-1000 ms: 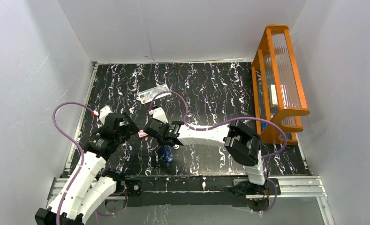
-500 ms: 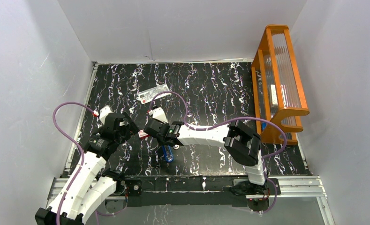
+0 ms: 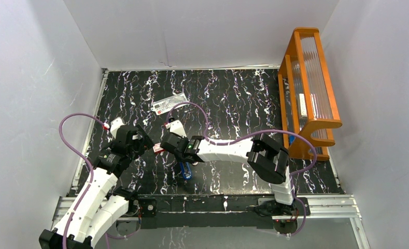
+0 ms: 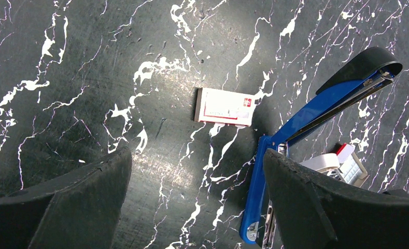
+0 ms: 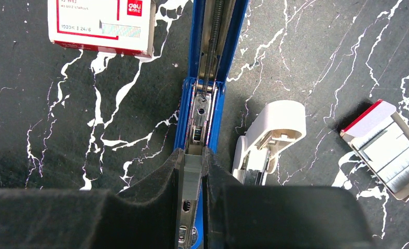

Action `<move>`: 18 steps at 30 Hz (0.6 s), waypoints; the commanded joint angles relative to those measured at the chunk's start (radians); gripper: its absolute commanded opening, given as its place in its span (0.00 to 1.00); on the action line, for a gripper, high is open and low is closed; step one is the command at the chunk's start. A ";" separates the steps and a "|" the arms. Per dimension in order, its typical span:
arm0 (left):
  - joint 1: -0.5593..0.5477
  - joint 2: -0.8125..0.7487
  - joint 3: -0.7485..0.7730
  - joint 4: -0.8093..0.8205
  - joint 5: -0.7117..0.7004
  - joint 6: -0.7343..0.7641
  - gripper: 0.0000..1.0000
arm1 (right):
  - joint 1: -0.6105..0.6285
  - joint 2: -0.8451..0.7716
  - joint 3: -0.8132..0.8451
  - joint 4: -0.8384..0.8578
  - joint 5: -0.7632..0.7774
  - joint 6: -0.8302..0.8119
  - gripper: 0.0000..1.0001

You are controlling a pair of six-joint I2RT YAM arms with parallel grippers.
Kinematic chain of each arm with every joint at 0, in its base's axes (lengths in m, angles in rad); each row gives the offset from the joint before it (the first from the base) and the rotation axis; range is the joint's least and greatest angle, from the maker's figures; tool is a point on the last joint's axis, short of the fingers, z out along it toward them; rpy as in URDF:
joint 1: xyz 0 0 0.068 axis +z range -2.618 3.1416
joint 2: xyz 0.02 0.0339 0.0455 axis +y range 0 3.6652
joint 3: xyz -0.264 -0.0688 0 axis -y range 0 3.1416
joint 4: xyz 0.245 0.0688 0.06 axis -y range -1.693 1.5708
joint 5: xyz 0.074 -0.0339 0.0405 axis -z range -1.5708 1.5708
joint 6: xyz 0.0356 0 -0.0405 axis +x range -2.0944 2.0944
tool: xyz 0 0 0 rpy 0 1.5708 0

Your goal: Load the staples into the stapler

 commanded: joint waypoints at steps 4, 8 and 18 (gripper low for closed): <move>0.002 0.003 -0.005 0.006 -0.017 -0.002 0.94 | -0.001 -0.069 -0.033 0.041 0.013 0.010 0.22; 0.002 0.005 -0.005 0.008 -0.017 -0.002 0.94 | -0.001 -0.074 -0.039 0.047 0.016 0.010 0.22; 0.002 0.006 -0.005 0.009 -0.016 0.000 0.94 | 0.001 -0.080 -0.044 0.050 0.007 0.005 0.24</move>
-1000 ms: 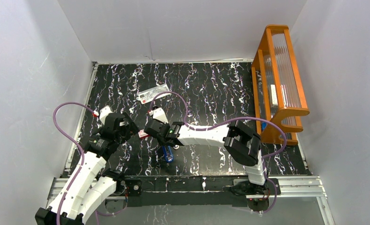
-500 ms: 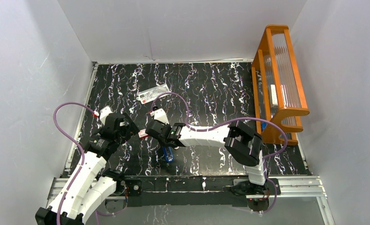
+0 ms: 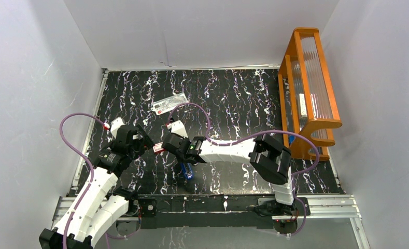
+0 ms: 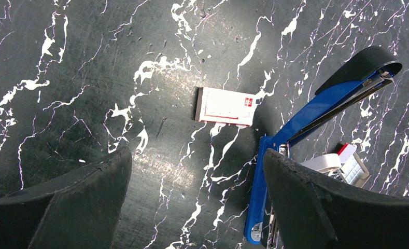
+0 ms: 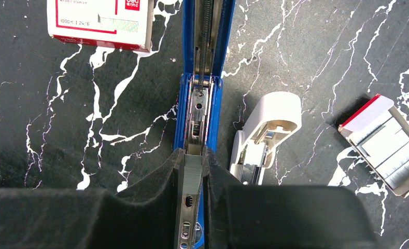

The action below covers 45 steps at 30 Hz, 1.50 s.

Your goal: Load the staples into the stapler

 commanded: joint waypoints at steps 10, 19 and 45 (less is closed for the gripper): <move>0.002 0.001 -0.006 0.011 -0.017 -0.001 0.94 | 0.002 -0.074 -0.010 0.039 -0.001 -0.010 0.32; 0.001 0.000 -0.008 0.011 -0.014 -0.001 0.94 | 0.002 -0.084 -0.005 0.041 -0.009 -0.007 0.35; 0.002 0.019 -0.027 0.251 0.287 0.125 0.95 | -0.229 -0.362 -0.231 -0.169 -0.016 0.197 0.48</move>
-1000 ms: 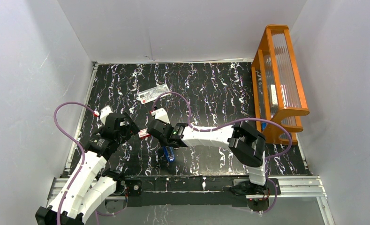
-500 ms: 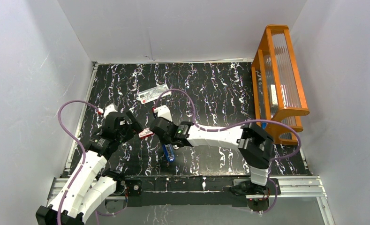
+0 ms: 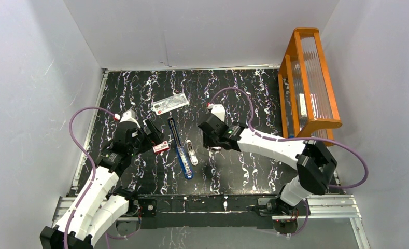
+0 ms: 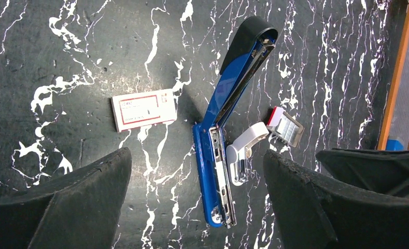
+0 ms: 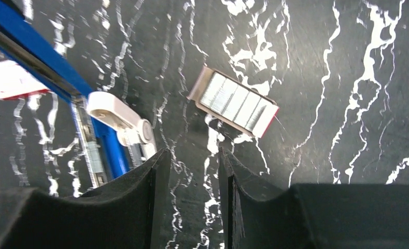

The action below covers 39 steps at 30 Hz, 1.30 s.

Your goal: Load the staples into the stapler

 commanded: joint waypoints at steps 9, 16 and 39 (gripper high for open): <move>0.002 0.003 -0.012 0.026 0.000 0.015 0.94 | 0.002 0.252 0.189 -0.212 0.098 0.157 0.42; 0.001 -0.003 -0.022 0.026 -0.013 0.016 0.94 | -0.013 0.321 0.223 -0.228 0.131 0.178 0.36; -0.002 -0.001 -0.036 0.028 -0.014 0.014 0.94 | -0.064 0.389 0.242 -0.140 0.101 0.176 0.40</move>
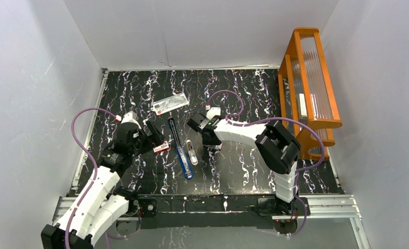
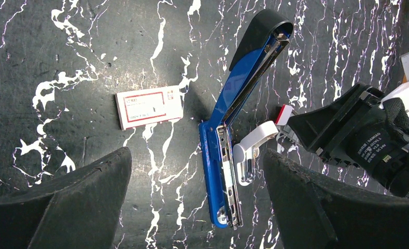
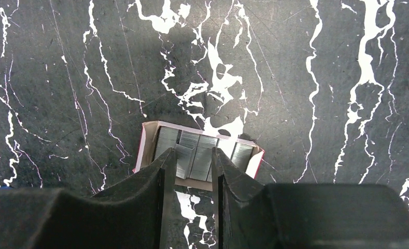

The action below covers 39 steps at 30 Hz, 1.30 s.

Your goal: Load the staples into the stapler

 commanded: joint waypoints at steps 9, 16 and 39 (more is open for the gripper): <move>-0.002 -0.013 -0.005 0.004 -0.013 0.011 0.94 | -0.004 0.006 0.045 0.038 -0.008 0.011 0.40; -0.002 -0.013 -0.008 0.002 -0.014 0.010 0.94 | -0.008 0.014 0.041 0.029 -0.018 0.021 0.40; -0.002 -0.011 -0.004 -0.001 -0.015 0.013 0.94 | -0.032 -0.054 -0.043 0.099 -0.085 0.026 0.22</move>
